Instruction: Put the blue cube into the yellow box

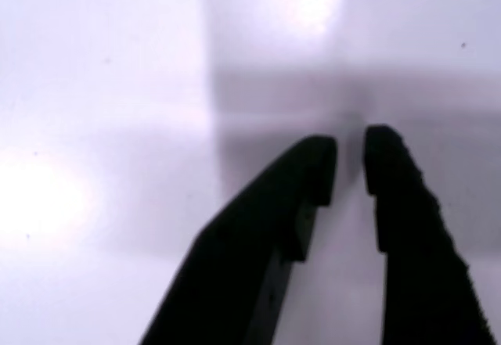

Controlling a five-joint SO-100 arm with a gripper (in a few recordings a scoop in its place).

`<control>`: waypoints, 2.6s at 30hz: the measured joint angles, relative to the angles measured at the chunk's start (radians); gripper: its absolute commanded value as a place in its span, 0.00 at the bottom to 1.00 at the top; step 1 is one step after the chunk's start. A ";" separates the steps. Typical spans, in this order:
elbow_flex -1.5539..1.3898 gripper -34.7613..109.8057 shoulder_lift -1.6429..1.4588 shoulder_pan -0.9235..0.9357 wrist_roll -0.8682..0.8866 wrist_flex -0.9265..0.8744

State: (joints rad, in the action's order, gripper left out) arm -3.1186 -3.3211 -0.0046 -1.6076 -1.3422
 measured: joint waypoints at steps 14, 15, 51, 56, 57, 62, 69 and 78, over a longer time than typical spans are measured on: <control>0.000 0.24 0.000 0.000 -0.012 0.000; 0.000 0.24 0.000 0.000 -0.012 0.000; 0.808 0.52 1.221 0.021 0.311 0.687; 1.043 0.54 1.453 0.008 0.371 0.687; 1.083 0.54 1.494 0.008 0.385 0.687; 1.278 0.55 1.684 -0.011 0.451 0.687; 1.563 0.55 1.959 -0.048 0.488 0.687; 1.879 0.56 2.226 -0.087 0.506 0.690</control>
State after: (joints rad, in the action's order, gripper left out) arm -1.2395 -1.0953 -0.0920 -1.1014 -0.6519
